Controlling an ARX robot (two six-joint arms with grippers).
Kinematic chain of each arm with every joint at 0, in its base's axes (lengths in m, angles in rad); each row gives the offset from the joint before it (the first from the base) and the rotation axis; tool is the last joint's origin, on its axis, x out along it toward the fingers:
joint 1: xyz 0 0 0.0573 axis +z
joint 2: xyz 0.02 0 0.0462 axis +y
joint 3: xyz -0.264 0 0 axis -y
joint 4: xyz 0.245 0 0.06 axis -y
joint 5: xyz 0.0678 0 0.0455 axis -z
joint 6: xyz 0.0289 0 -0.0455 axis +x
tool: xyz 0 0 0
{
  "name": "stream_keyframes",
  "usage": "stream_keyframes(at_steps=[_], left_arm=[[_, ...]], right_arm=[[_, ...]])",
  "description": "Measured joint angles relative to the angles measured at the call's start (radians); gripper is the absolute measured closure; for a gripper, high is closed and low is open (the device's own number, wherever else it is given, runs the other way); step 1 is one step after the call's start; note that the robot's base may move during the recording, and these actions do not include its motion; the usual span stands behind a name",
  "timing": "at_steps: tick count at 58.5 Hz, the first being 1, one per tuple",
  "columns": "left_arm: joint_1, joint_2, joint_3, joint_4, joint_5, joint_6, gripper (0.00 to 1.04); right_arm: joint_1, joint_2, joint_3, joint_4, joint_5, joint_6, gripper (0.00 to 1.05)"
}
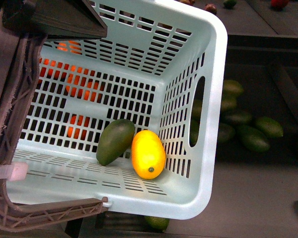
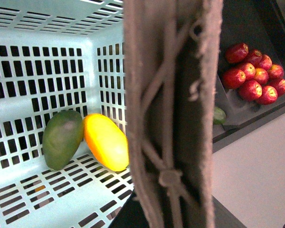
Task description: Pick mango and avocado into basket
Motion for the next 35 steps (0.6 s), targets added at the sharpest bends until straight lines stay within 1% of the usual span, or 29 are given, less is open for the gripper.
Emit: stream_keyframes(at_steps=[13,16,19,24,25,27,31,35], left_arm=[[-0.001,0.000,0.000,0.000,0.000,0.002,0.99],[0.000,0.000,0.000,0.000,-0.001,0.000,0.99],[0.000,0.000,0.000,0.000,-0.001,0.000,0.99],[0.000,0.000,0.000,0.000,-0.001,0.001,0.99],[0.000,0.000,0.000,0.000,-0.001,0.001,0.99],[0.000,0.000,0.000,0.000,-0.001,0.001,0.99],[0.000,0.000,0.000,0.000,-0.001,0.001,0.99],[0.000,0.000,0.000,0.000,-0.001,0.001,0.99]], right_arm=[[-0.002,-0.020,-0.003,0.001,0.009,0.008,0.08],[0.002,-0.026,-0.011,0.028,0.083,-0.039,0.15],[-0.014,-0.047,-0.023,0.027,0.099,-0.084,0.24],[-0.066,-0.100,-0.052,0.000,0.059,-0.135,0.42],[-0.071,-0.106,-0.055,-0.003,0.054,-0.140,0.44],[-0.091,-0.126,-0.064,-0.014,0.035,-0.147,0.51],[-0.119,-0.154,-0.075,-0.032,0.010,-0.155,0.61],[-0.150,-0.186,-0.084,-0.051,-0.020,-0.161,0.75]])
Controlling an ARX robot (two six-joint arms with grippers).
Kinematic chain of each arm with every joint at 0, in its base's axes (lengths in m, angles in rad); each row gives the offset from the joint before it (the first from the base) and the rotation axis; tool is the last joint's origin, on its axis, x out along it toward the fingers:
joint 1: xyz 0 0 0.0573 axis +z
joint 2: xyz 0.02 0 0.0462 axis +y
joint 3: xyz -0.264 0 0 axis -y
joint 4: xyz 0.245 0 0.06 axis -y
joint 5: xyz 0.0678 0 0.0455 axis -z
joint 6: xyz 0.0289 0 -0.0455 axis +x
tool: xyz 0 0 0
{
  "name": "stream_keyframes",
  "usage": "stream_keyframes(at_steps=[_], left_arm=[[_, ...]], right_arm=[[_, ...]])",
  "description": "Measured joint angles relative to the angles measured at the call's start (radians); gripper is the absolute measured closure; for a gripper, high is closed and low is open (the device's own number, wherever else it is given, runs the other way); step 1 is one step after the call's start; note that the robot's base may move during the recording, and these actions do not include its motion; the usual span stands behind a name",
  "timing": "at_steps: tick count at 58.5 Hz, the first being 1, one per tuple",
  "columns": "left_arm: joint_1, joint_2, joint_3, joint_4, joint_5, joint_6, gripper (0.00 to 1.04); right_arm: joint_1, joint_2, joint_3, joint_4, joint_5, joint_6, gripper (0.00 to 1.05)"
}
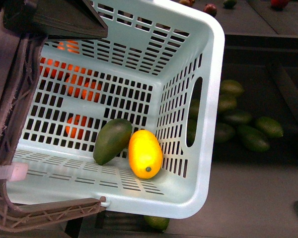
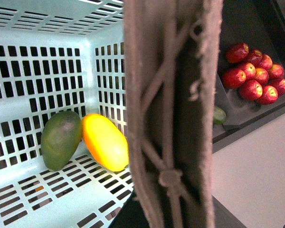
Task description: Pick mango and avocado into basket
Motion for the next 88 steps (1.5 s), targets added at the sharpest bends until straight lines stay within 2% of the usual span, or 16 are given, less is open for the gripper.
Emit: stream_keyframes(at_steps=[7,9,12,16,31,35,38,66,85,88], left_arm=[[0.000,0.000,0.000,0.000,0.001,0.000,0.99],[0.000,0.000,0.000,0.000,0.001,0.000,0.99],[0.000,0.000,0.000,0.000,0.000,0.000,0.99],[0.000,0.000,0.000,0.000,0.000,0.000,0.99],[0.000,0.000,0.000,0.000,0.001,0.000,0.99],[0.000,0.000,0.000,0.000,0.000,0.000,0.99],[0.000,0.000,0.000,0.000,0.000,0.000,0.99],[0.000,0.000,0.000,0.000,0.000,0.000,0.99],[0.000,0.000,0.000,0.000,0.000,0.000,0.99],[0.000,0.000,0.000,0.000,0.000,0.000,0.99]], right_arm=[[-0.056,-0.066,-0.021,-0.043,-0.054,-0.008,1.04],[-0.070,-0.076,-0.024,-0.052,-0.068,-0.007,1.02],[-0.136,-0.100,-0.030,-0.072,-0.160,-0.008,1.02],[-0.183,-0.132,-0.052,-0.068,-0.172,-0.007,1.02],[-0.188,-0.209,-0.064,-0.131,-0.179,-0.008,1.02],[-0.188,-0.307,-0.063,-0.265,-0.180,-0.008,1.02],[-0.188,-0.356,-0.063,-0.303,-0.182,-0.009,1.02],[-0.188,-0.378,-0.063,-0.309,-0.182,-0.009,1.02],[-0.188,-0.378,-0.063,-0.309,-0.182,-0.010,0.51],[-0.188,-0.378,-0.063,-0.309,-0.182,-0.010,0.39]])
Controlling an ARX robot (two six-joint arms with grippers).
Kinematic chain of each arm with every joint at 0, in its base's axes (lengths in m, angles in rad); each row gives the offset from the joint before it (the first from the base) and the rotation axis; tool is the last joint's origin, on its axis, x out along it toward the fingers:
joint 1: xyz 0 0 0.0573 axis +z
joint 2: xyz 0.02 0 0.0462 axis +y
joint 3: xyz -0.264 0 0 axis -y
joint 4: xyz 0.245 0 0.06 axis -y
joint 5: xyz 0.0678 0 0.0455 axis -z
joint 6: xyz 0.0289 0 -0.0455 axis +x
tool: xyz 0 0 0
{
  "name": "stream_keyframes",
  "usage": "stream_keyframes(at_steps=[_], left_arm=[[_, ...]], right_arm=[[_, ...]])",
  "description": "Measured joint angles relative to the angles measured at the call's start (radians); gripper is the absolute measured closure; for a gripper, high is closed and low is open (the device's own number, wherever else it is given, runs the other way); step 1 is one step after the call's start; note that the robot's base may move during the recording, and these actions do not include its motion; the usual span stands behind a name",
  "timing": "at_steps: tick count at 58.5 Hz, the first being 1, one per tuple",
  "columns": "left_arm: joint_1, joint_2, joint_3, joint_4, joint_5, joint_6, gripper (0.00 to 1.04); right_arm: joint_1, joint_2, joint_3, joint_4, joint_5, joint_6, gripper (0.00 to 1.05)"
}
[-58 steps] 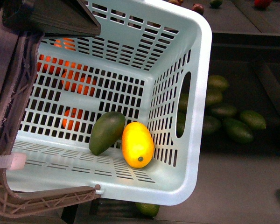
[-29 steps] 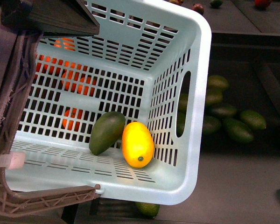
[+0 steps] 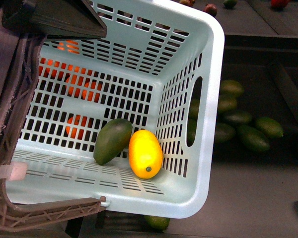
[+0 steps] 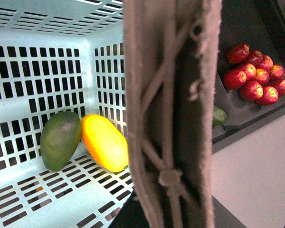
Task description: Pick mango and avocado into basket
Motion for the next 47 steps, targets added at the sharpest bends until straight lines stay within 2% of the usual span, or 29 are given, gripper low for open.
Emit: stream_keyframes(at_steps=[9,10,47], left_arm=[[-0.005,0.000,0.000,0.000,0.004,0.001,0.99],[-0.006,0.000,0.000,0.000,0.009,0.001,0.99],[0.002,0.002,0.000,0.000,-0.007,0.005,0.99]], right_arm=[[0.000,0.000,0.000,-0.002,0.003,0.000,0.07],[0.000,0.000,0.000,-0.002,0.003,0.000,0.06],[0.000,-0.001,0.000,-0.004,0.000,0.000,0.08]])
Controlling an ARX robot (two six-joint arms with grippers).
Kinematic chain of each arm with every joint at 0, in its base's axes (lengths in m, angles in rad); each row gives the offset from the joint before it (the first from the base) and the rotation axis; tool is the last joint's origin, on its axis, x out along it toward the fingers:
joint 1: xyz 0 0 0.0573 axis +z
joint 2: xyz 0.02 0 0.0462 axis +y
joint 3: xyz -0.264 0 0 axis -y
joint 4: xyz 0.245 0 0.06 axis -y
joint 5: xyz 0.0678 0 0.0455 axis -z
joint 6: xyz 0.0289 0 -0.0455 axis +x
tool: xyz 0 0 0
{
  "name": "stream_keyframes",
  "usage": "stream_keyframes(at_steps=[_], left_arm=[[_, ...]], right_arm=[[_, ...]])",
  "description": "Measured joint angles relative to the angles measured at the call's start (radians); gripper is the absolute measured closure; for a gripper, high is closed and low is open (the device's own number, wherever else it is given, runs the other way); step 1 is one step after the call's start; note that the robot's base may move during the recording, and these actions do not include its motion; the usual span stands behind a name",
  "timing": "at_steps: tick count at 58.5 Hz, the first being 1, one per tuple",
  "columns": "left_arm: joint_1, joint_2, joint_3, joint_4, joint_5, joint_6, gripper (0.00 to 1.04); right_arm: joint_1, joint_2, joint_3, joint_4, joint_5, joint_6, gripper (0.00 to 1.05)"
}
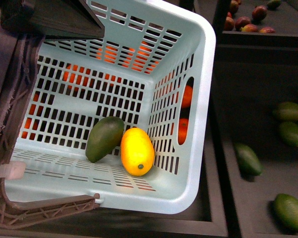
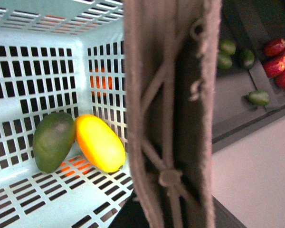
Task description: Pick mango and avocado into basket
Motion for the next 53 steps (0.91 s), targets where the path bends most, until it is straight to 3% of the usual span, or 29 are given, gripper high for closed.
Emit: stream_keyframes(at_steps=[53], left_arm=[[-0.003,0.000,0.000,0.000,0.011,-0.005,0.99]], right_arm=[[0.000,0.000,0.000,0.000,0.000,0.000,0.08]])
